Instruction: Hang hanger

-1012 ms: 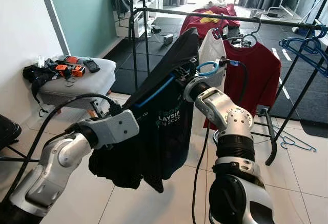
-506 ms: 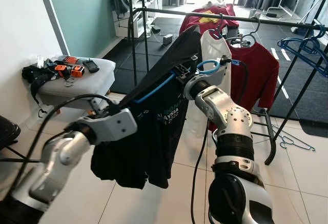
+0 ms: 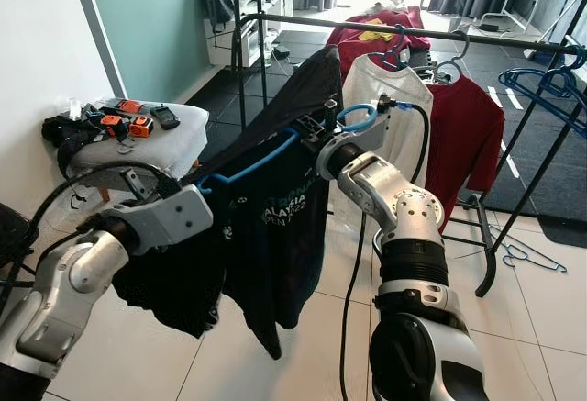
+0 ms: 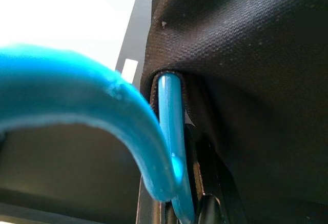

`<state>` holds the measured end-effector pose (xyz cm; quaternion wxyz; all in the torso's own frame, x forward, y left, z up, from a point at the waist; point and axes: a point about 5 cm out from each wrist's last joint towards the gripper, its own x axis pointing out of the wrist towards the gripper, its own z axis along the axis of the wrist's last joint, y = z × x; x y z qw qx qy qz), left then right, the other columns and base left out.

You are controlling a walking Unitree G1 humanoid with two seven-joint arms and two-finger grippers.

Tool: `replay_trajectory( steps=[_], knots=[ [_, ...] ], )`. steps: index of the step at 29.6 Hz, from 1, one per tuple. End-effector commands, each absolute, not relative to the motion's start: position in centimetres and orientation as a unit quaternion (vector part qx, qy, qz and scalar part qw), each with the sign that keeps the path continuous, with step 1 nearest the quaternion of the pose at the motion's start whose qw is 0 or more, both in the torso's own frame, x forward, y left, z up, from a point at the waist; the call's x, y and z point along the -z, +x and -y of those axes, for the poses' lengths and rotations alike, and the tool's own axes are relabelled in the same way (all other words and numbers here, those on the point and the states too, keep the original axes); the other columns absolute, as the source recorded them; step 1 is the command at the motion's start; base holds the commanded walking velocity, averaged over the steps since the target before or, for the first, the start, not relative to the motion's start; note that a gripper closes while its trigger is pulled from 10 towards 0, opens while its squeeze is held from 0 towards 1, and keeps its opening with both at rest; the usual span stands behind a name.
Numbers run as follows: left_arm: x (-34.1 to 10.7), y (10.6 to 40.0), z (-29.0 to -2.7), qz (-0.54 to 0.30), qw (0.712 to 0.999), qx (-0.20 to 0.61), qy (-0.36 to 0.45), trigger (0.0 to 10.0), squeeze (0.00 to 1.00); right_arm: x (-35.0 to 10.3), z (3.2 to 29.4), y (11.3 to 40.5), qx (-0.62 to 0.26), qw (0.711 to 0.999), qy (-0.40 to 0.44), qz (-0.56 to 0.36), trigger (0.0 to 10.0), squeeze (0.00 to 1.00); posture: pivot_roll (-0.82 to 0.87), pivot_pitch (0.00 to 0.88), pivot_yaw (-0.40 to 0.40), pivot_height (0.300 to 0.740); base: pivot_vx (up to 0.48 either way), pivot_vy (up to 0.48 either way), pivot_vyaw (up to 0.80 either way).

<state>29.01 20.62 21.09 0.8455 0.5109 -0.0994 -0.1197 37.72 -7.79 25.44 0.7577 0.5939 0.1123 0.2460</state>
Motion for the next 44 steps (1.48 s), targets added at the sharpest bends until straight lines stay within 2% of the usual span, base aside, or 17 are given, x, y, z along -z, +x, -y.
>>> replay_trajectory(
  steps=[1, 3, 10, 16, 19, 21, 25, 27, 28, 29, 31, 37, 44],
  knots=[
    [-20.0, 28.9, -21.2, 0.068, 0.852, 0.12, 0.506, 10.0, 0.0, -27.0, 9.9, 37.9, -0.232, 0.751, 0.617, -0.046, 10.0, 0.0, 0.01, 0.0, -0.032, 0.74, 0.0, 0.0, 0.0],
    [-20.0, 28.9, -21.2, 0.068, 0.852, 0.12, 0.506, 10.0, 0.0, -27.0, 9.9, 37.9, -0.232, 0.751, 0.617, -0.046, 10.0, 0.0, 0.01, 0.0, -0.032, 0.74, 0.0, 0.0, 0.0],
    [-18.1, 28.3, -18.1, 0.075, 0.85, 0.179, 0.489, 10.0, 0.0, -28.1, 11.0, 38.0, -0.227, 0.733, 0.641, -0.01, 10.0, 0.0, 0.0, 0.0, -0.031, 0.74, 0.0, 0.0, 0.0],
    [-17.7, 28.3, -17.8, 0.074, 0.849, 0.186, 0.489, 10.0, 0.0, -28.1, 10.9, 38.0, -0.229, 0.733, 0.641, -0.009, 10.0, 0.0, 0.0, 0.0, -0.03, 0.74, 0.0, 0.0, 0.0],
    [-17.8, 28.1, -16.4, 0.085, 0.848, 0.207, 0.481, 10.0, 0.0, -27.9, 10.9, 38.0, -0.223, 0.745, 0.628, -0.01, 10.0, 0.0, 0.01, 0.0, -0.031, 0.74, 0.0, 0.0, 0.0],
    [-17.8, 28.1, -16.4, 0.085, 0.848, 0.207, 0.481, 10.0, 0.0, -27.9, 10.9, 38.0, -0.223, 0.745, 0.628, -0.01, 10.0, 0.0, 0.01, 0.0, -0.031, 0.74, 0.0, 0.0, 0.0],
    [-19.2, 27.8, -13.5, 0.124, 0.846, 0.241, 0.46, 10.0, 0.0, -27.2, 10.4, 38.1, -0.208, 0.789, 0.577, -0.028, 10.0, 0.0, 0.01, 0.0, -0.034, 0.74, 0.0, 0.0, 0.0],
    [-19.2, 27.8, -13.5, 0.124, 0.846, 0.241, 0.46, 10.0, 0.0, -27.2, 10.4, 38.1, -0.208, 0.789, 0.577, -0.028, 10.0, 0.0, 0.01, 0.0, -0.034, 0.74, 0.0, 0.0, 0.0],
    [-19.7, 27.7, -12.5, 0.14, 0.843, 0.253, 0.454, 10.0, 0.0, -26.8, 9.9, 38.1, -0.206, 0.812, 0.544, -0.039, 10.0, 0.0, 0.01, 0.0, -0.039, 0.74, 0.0, 0.0, 0.0],
    [-20.3, 27.7, -11.4, 0.155, 0.84, 0.262, 0.45, 10.0, 0.0, -26.2, 9.2, 37.9, -0.208, 0.849, 0.483, -0.059, 10.0, 0.0, 0.01, 0.0, -0.039, 0.74, 0.0, 0.0, 0.0],
    [-21.1, 27.9, -10.3, 0.173, 0.836, 0.27, 0.445, 10.0, 0.0, -24.9, 7.9, 37.6, -0.22, 0.886, 0.398, -0.092, 10.0, 0.0, 0.01, 0.0, -0.039, 0.74, 0.0, 0.0, 0.0],
    [-22.4, 28.2, -9.6, 0.192, 0.837, 0.268, 0.437, 10.0, 0.0, -23.1, 6.4, 36.8, -0.249, 0.909, 0.302, -0.141, 10.0, 0.0, 0.01, 0.0, -0.041, 0.74, 0.0, 0.0, 0.0],
    [-23.4, 28.1, -8.7, 0.207, 0.841, 0.276, 0.416, 10.0, 0.0, -22.3, 5.4, 36.0, -0.284, 0.906, 0.266, -0.168, 10.0, 0.0, 0.01, 0.0, -0.039, 0.74, 0.0, 0.0, 0.0]
  ],
)
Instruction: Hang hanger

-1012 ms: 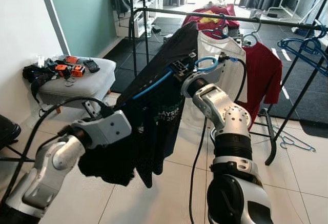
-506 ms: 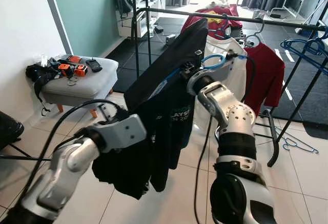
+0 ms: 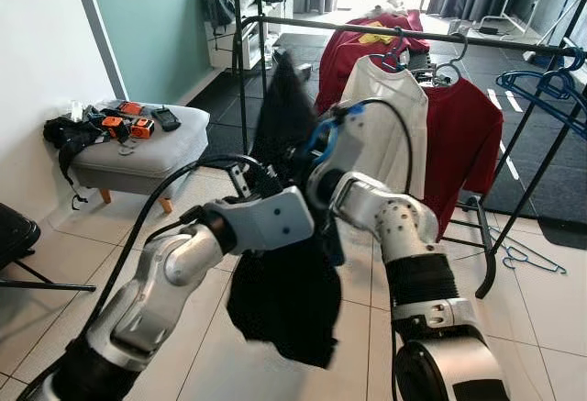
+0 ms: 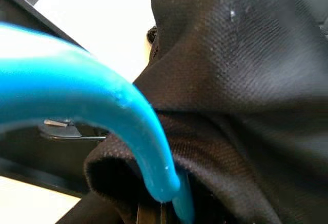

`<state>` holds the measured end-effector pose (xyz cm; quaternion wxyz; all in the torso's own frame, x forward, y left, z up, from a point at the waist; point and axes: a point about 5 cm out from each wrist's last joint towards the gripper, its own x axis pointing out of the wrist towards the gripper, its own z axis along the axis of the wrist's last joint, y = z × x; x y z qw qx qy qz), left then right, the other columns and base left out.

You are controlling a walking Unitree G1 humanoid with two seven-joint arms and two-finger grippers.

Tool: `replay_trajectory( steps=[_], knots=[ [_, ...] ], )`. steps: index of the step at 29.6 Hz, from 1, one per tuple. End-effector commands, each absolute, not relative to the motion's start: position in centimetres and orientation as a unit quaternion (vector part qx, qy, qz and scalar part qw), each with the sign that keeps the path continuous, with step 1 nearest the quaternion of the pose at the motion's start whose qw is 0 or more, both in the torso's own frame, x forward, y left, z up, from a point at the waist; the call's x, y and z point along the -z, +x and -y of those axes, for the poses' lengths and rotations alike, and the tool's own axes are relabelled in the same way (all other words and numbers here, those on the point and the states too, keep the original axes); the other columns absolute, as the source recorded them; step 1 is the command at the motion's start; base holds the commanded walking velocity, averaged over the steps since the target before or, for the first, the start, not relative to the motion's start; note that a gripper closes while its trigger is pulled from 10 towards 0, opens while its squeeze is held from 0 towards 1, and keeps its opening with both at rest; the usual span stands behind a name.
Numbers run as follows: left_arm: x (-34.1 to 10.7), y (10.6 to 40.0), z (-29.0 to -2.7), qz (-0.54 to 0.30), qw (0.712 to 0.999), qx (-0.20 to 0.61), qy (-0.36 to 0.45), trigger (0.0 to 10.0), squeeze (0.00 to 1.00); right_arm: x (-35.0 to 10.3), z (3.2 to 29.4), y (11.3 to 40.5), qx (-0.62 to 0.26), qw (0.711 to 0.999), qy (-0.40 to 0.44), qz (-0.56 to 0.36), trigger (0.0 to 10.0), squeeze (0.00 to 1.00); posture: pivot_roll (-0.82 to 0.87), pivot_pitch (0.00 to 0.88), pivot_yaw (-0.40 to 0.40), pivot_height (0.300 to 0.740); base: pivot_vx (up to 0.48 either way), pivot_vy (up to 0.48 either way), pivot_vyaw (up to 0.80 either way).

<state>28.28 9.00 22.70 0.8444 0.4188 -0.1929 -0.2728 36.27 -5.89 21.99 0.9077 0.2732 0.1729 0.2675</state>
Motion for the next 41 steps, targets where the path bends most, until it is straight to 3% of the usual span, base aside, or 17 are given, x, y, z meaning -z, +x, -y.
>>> replay_trajectory(
  steps=[1, 2, 3, 7, 10, 16, 18, 24, 28, 35, 41],
  knots=[
    [-23.0, 27.7, -8.2, 0.188, 0.845, 0.307, 0.395, 10.0, 0.81, -22.2, 5.3, 35.8, -0.294, 0.905, 0.256, -0.17, 10.0, 0.0, 0.01, 0.0, -0.039, 0.74, 0.0, 0.0, 0.0],
    [-23.0, 27.7, -8.2, 0.188, 0.845, 0.307, 0.395, 10.0, 0.81, -22.2, 5.3, 35.8, -0.294, 0.905, 0.256, -0.17, 10.0, 0.0, 0.01, 0.0, -0.039, 0.74, 0.0, 0.0, 0.0],
    [-20.6, 25.2, -6.7, 0.101, 0.831, 0.432, 0.336, 10.0, 1.0, -22.3, 5.8, 35.8, -0.306, 0.909, 0.234, -0.161, 10.0, 0.0, 0.01, 0.0, -0.041, 0.74, 0.0, 0.0, 0.0],
    [-19.7, 24.1, -6.3, 0.069, 0.816, 0.477, 0.319, 10.0, 1.0, -22.4, 6.1, 35.9, -0.31, 0.91, 0.225, -0.156, 10.0, 0.0, 0.01, 0.0, -0.041, 0.74, 0.0, 0.0, 0.0],
    [-18.2, 21.8, -7.1, -0.001, 0.776, 0.548, 0.314, 10.0, 1.0, -23.1, 7.5, 36.0, -0.354, 0.909, 0.173, -0.138, 10.0, 0.0, 0.01, 0.0, -0.045, 0.74, 0.0, 0.0, 0.0],
    [-19.3, 21.8, -8.8, -0.006, 0.785, 0.54, 0.305, 10.0, 1.0, -23.6, 9.8, 35.6, -0.415, 0.895, 0.109, -0.124, 10.0, 0.0, 0.01, 0.0, -0.048, 0.74, 0.0, 0.0, 0.0],
    [-21.2, 22.4, -10.1, 0.019, 0.806, 0.512, 0.298, 10.0, 1.0, -23.7, 12.1, 35.1, -0.461, 0.879, 0.04, -0.117, 10.0, 0.0, 0.02, 0.0, -0.052, 0.74, 0.0, 0.0, 0.0],
    [-23.8, 23.5, -12.0, 0.064, 0.839, 0.447, 0.305, 10.0, 1.0, -23.6, 15.4, 34.1, -0.506, 0.852, -0.059, -0.118, 10.0, 0.0, 0.01, 0.0, -0.056, 0.74, 0.0, 0.0, 0.0],
    [-24.8, 24.1, -12.4, 0.089, 0.857, 0.415, 0.292, 10.0, 1.0, -23.8, 16.4, 33.5, -0.522, 0.843, -0.066, -0.113, 10.0, 0.0, 0.01, 0.0, -0.044, 0.74, 0.0, 0.0, 0.0],
    [-25.7, 24.4, -12.8, 0.1, 0.866, 0.401, 0.28, 10.0, 1.0, -24.4, 17.4, 32.1, -0.569, 0.813, -0.079, -0.098, 10.0, 0.0, 0.01, 0.0, -0.037, 0.74, 0.0, 0.0, 0.0],
    [-25.9, 24.4, -13.3, 0.1, 0.869, 0.397, 0.277, 10.0, 1.0, -25.0, 18.0, 31.8, -0.581, 0.805, -0.082, -0.09, 10.0, 0.0, 0.01, 0.0, -0.038, 0.74, 0.0, 0.0, 0.0]
  ],
)
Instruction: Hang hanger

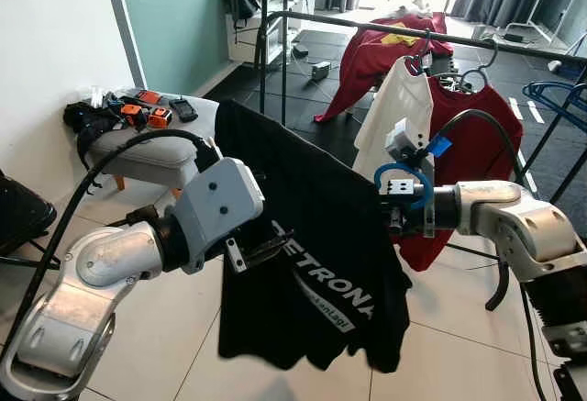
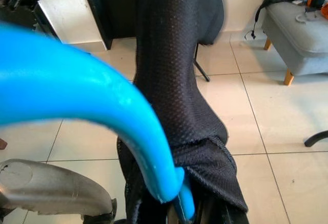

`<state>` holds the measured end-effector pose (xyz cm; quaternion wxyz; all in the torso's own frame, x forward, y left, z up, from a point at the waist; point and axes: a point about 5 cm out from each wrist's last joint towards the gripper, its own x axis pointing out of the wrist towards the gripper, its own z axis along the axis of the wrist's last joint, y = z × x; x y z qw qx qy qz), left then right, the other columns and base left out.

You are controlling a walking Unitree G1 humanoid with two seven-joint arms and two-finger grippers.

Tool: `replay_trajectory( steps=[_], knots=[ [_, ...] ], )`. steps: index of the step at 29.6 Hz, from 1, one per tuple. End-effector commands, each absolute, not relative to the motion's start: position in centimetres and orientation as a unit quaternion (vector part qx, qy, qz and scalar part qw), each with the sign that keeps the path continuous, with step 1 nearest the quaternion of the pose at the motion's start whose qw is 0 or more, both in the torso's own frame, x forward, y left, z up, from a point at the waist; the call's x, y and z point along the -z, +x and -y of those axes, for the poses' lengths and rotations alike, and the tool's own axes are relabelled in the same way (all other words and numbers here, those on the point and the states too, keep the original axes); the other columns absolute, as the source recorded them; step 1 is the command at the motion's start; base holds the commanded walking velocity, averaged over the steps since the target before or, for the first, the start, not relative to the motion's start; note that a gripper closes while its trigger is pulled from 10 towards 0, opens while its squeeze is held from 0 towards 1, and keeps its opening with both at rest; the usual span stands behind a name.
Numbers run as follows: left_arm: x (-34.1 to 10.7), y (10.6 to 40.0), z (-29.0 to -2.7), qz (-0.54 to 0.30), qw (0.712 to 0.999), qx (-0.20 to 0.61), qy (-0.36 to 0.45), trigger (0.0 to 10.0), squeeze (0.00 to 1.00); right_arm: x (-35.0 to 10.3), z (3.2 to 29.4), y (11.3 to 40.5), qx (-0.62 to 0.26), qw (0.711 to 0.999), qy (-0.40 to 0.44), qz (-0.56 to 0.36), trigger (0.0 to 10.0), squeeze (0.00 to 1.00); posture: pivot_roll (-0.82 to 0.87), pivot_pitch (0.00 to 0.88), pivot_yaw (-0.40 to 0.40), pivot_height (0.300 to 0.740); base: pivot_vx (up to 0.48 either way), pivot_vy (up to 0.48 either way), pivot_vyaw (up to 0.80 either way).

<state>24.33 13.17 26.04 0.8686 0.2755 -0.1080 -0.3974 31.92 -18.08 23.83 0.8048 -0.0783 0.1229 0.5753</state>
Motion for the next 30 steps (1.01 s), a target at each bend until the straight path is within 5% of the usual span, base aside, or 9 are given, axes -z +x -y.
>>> replay_trajectory(
  steps=[1, 6, 15, 16, 21, 23, 30],
  knots=[
    [-26.2, 24.4, -13.8, 0.101, 0.872, 0.393, 0.273, 10.0, 1.0, -25.7, 18.6, 31.4, -0.592, 0.797, -0.085, -0.08, 10.0, 0.0, 0.01, 0.0, -0.038, 0.74, 0.0, 0.0, 0.0],
    [-26.9, 23.9, -15.2, 0.108, 0.879, 0.402, 0.232, 10.0, 1.0, -28.6, 20.7, 29.9, -0.637, 0.762, -0.108, -0.031, 10.0, 0.0, 0.0, 0.0, -0.038, 0.74, 0.0, 0.0, 0.0],
    [-26.8, 24.3, -16.0, 0.102, 0.888, 0.373, 0.251, 10.0, 0.95, -29.5, 20.9, 29.1, -0.655, 0.746, -0.12, -0.019, 10.0, 0.0, 0.0, 0.0, -0.034, 0.74, 0.0, 0.0, 0.0],
    [-27.3, 24.7, -16.7, 0.11, 0.896, 0.349, 0.252, 10.0, 0.49, -29.5, 21.0, 28.8, -0.659, 0.741, -0.125, -0.02, 10.0, 0.0, -0.01, 0.0, -0.034, 0.74, 0.0, 0.0, 0.0],
    [-27.9, 24.8, -17.3, 0.121, 0.902, 0.331, 0.249, 10.0, 0.42, -29.4, 21.0, 28.7, -0.66, 0.739, -0.13, -0.022, 10.0, 0.0, -0.01, 0.0, -0.034, 0.74, 0.0, 0.0, 0.0],
    [-29.1, 24.6, -18.4, 0.141, 0.91, 0.31, 0.237, 10.0, 0.22, -29.1, 21.4, 28.6, -0.659, 0.74, -0.133, -0.03, 10.0, 0.0, 0.0, 0.0, -0.033, 0.74, 0.0, 0.0, 0.0],
    [-30.3, 24.1, -20.0, 0.166, 0.917, 0.291, 0.216, 10.0, 0.0, -28.9, 22.0, 28.5, -0.656, 0.742, -0.132, -0.035, 10.0, 0.0, 0.0, 0.0, -0.032, 0.74, 0.0, 0.0, 0.0]
  ],
)
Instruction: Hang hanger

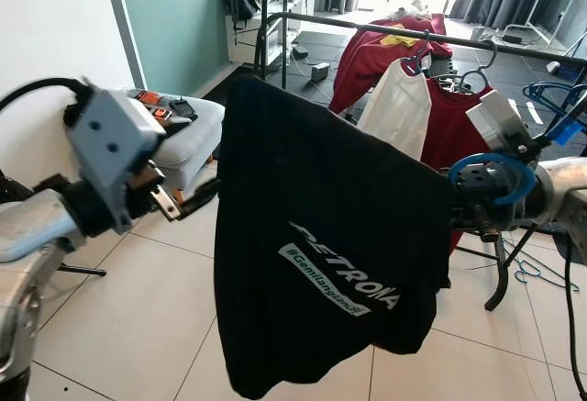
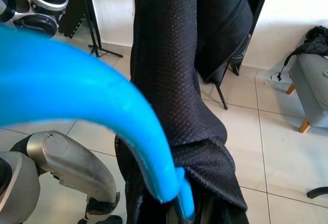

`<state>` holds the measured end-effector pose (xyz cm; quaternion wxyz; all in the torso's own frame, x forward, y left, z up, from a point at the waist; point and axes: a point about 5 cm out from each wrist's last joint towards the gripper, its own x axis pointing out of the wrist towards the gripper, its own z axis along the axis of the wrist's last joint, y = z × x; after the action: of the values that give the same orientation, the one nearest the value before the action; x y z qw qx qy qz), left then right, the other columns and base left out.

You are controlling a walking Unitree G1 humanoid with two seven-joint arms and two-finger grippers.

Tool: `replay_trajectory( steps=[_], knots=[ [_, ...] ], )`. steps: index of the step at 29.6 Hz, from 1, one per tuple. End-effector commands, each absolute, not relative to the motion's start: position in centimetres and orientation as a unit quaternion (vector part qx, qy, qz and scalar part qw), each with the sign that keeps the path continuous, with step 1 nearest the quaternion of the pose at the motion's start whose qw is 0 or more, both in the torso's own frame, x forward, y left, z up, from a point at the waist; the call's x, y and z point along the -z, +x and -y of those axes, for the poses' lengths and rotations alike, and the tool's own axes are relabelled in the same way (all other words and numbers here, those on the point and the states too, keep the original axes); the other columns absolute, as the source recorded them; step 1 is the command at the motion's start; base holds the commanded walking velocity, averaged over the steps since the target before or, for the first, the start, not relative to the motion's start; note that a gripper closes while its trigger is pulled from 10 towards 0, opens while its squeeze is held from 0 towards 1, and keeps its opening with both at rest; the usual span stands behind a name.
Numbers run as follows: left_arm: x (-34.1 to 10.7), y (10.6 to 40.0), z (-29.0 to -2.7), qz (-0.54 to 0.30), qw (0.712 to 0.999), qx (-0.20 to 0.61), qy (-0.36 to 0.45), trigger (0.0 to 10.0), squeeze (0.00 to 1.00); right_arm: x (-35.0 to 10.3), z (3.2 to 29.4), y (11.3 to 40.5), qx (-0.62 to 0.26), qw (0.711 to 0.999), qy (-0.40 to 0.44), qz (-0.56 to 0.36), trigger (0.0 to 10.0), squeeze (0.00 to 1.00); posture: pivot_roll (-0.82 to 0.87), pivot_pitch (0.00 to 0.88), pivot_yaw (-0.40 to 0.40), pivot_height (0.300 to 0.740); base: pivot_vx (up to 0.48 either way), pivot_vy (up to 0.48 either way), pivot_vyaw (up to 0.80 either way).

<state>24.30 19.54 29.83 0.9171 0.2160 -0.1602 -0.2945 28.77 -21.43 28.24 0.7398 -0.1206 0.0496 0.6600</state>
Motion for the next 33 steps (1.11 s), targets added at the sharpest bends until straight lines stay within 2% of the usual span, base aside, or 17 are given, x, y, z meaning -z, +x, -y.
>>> replay_trajectory(
  steps=[1, 8, 10, 13, 14, 16, 19, 24, 31, 32, 33],
  knots=[
    [-30.3, 24.1, -20.0, 0.166, 0.917, 0.291, 0.216, 10.0, 0.0, -28.9, 22.0, 28.5, -0.656, 0.742, -0.132, -0.035, 10.0, 0.0, 0.0, 0.0, -0.032, 0.74, 0.0, 0.0, 0.0],
    [-30.4, 23.4, -19.4, 0.183, 0.91, 0.328, 0.177, 10.0, 0.0, -28.9, 21.8, 28.2, -0.662, 0.737, -0.13, -0.032, 10.0, 0.0, -0.01, 0.0, -0.031, 0.74, 0.0, 0.0, 0.0],
    [-29.7, 23.1, -17.5, 0.19, 0.894, 0.381, 0.142, 10.0, 0.0, -28.8, 21.6, 28.2, -0.667, 0.734, -0.126, -0.029, 10.0, 0.0, -0.01, 0.0, -0.032, 0.74, 0.0, 0.0, 0.0],
    [-29.7, 23.1, -17.5, 0.19, 0.894, 0.381, 0.142, 10.0, 0.0, -28.8, 21.6, 28.2, -0.667, 0.734, -0.126, -0.029, 10.0, 0.0, -0.01, 0.0, -0.032, 0.74, 0.0, 0.0, 0.0],
    [-29.3, 23.0, -16.3, 0.19, 0.885, 0.406, 0.124, 10.0, 0.0, -28.7, 21.4, 28.2, -0.669, 0.732, -0.123, -0.029, 10.0, 0.0, 0.0, 0.0, -0.035, 0.74, 0.0, 0.0, 0.0],
    [-29.0, 22.8, -15.5, 0.189, 0.878, 0.427, 0.109, 10.0, 0.0, -28.7, 21.3, 28.2, -0.671, 0.731, -0.122, -0.029, 10.0, 0.0, 0.0, 0.0, -0.035, 0.74, 0.0, 0.0, 0.0],
    [-28.7, 22.5, -15.2, 0.183, 0.87, 0.447, 0.096, 10.0, 0.0, -28.7, 21.2, 28.2, -0.673, 0.729, -0.122, -0.029, 10.0, 0.0, 0.0, 0.0, -0.035, 0.74, 0.0, 0.0, 0.0],
    [-28.6, 21.6, -16.1, 0.179, 0.855, 0.484, 0.05, 10.0, 0.0, -28.9, 21.2, 28.2, -0.676, 0.726, -0.123, -0.026, 10.0, 0.0, 0.0, 0.0, -0.033, 0.74, 0.0, 0.0, 0.0],
    [-28.7, 21.5, -16.7, 0.183, 0.856, 0.482, 0.036, 10.0, 0.0, -28.9, 21.2, 28.1, -0.675, 0.727, -0.124, -0.026, 10.0, 0.0, 0.0, 0.0, -0.033, 0.74, 0.0, 0.0, 0.0],
    [-28.7, 21.7, -16.8, 0.184, 0.859, 0.476, 0.035, 6.5, 0.0, -28.9, 21.2, 28.1, -0.675, 0.727, -0.124, -0.026, 10.0, 0.0, -0.01, 0.0, -0.032, 0.74, 0.0, 0.0, 0.0],
    [-28.7, 21.7, -16.8, 0.184, 0.859, 0.476, 0.035, 6.5, 0.0, -28.9, 21.2, 28.1, -0.675, 0.727, -0.124, -0.026, 10.0, 0.0, -0.01, 0.0, -0.032, 0.74, 0.0, 0.0, 0.0]
  ],
)
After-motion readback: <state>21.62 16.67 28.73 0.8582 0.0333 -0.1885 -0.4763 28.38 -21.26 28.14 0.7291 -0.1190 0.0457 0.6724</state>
